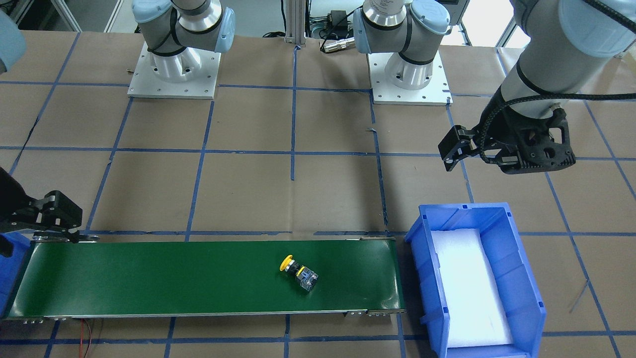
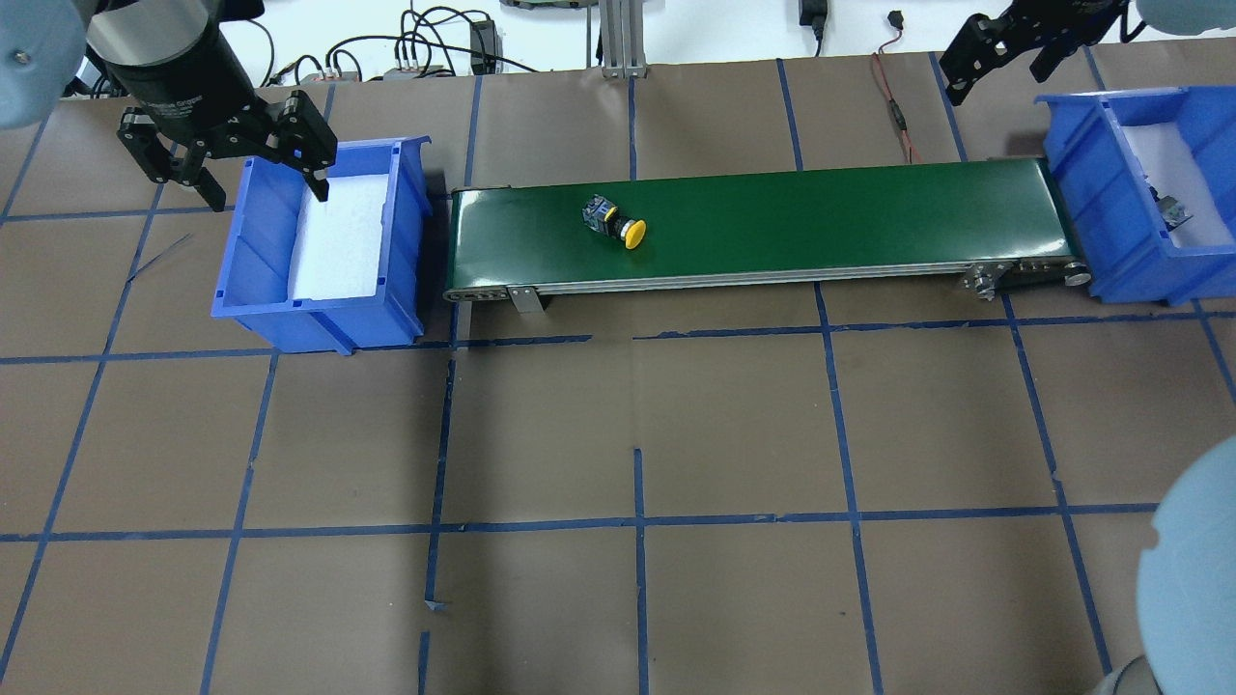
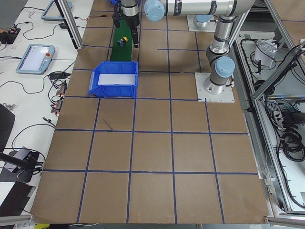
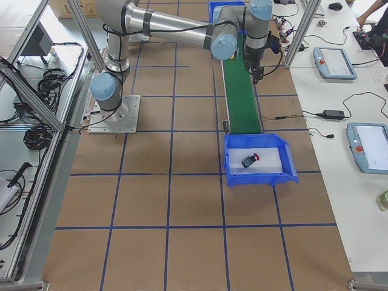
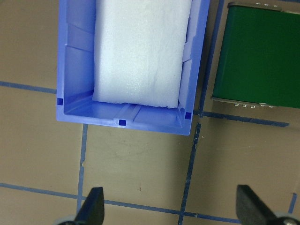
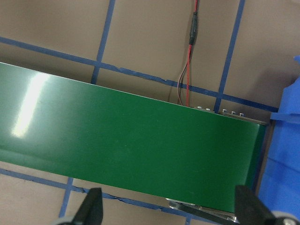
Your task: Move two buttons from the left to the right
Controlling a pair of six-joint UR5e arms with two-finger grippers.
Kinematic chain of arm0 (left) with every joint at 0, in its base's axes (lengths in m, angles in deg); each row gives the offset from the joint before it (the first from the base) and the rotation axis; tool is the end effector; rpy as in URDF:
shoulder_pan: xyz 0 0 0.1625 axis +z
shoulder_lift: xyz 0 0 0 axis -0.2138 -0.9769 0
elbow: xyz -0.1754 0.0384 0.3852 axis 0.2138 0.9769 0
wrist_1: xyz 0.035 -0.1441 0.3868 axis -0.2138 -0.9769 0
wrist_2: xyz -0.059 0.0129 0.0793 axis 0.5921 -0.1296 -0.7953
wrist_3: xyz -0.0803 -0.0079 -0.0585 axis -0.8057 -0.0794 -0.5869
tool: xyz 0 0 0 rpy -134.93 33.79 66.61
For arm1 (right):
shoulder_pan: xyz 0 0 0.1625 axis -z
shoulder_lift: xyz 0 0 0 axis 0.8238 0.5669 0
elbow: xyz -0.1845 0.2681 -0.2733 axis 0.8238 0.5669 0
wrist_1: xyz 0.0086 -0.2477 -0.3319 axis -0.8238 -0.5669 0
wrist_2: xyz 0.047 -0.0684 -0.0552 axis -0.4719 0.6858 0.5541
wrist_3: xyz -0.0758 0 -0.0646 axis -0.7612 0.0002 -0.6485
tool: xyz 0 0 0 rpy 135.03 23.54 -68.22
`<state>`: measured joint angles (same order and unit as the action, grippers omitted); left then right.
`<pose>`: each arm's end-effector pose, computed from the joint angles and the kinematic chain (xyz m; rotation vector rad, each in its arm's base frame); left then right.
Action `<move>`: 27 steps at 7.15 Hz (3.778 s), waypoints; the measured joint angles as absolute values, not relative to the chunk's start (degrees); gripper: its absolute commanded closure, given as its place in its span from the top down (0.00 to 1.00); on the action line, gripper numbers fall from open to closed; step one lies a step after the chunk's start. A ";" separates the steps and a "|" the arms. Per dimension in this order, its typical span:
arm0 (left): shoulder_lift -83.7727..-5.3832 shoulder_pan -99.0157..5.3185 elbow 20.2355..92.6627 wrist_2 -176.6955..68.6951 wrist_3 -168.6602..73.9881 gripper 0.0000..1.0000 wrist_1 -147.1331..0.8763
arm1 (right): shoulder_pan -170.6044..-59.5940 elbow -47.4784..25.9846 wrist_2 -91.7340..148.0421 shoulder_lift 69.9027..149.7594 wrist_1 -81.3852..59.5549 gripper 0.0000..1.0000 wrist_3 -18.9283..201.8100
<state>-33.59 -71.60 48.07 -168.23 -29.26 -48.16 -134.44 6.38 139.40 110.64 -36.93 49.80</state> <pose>-0.0698 -0.5614 0.4707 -0.0717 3.0965 0.0736 0.0109 -0.6578 0.4425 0.3868 -3.0985 0.2122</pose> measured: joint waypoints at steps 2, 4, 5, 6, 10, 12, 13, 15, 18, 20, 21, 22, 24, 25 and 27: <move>-34.90 -71.40 48.45 -168.00 -23.85 1.00 -47.39 | -138.37 5.61 139.71 111.58 -36.82 0.98 52.77; -34.79 -71.62 48.05 -168.27 -22.68 1.00 -47.30 | -141.80 4.08 139.85 112.36 -36.72 0.98 55.57; -33.89 -71.88 48.02 -168.32 -22.56 1.00 -47.40 | -142.55 3.00 139.69 112.91 -36.70 0.98 55.69; -32.64 -72.23 48.27 -168.34 -22.52 1.00 -47.66 | -143.41 2.04 139.57 113.43 -36.81 0.98 55.61; -28.14 -73.36 50.80 -168.72 -22.73 1.00 -48.39 | -146.53 0.31 139.40 113.71 -37.30 0.97 52.22; -24.04 -73.94 53.33 -168.97 -23.10 1.00 -48.37 | -147.39 -0.03 138.97 113.50 -37.56 0.97 50.66; -20.88 -74.48 55.87 -169.43 -23.11 1.00 -49.43 | -148.71 -0.29 138.89 112.81 -38.30 0.97 50.66; -17.59 -76.00 62.27 -169.91 -23.00 1.00 -52.36 | -151.04 -0.65 138.85 110.46 -41.62 0.97 50.78; -16.57 -77.72 63.71 -170.19 -22.58 1.00 -53.20 | -152.75 -0.09 138.78 105.26 -47.76 0.97 51.03; -18.03 -77.74 64.55 -170.05 -22.49 1.00 -53.00 | -153.30 0.38 138.80 102.56 -50.37 0.97 51.67; -18.34 -77.72 64.70 -170.31 -22.51 1.00 -53.42 | -153.58 0.89 138.79 101.43 -51.09 0.98 51.94; -18.05 -77.74 64.47 -171.87 -22.66 1.00 -53.97 | -154.24 1.94 138.76 100.26 -51.44 0.98 52.86; -17.99 -77.84 64.40 -181.34 -23.17 1.00 -54.24 | -155.99 5.12 139.28 97.32 -51.36 0.98 55.90; -17.94 -77.94 64.68 -184.10 -23.28 1.00 -54.46 | -156.57 6.09 139.55 96.17 -51.04 0.98 56.38; -17.14 -78.40 64.42 -184.56 -23.29 1.00 -54.50 | -156.94 6.65 139.74 94.79 -50.78 0.97 56.55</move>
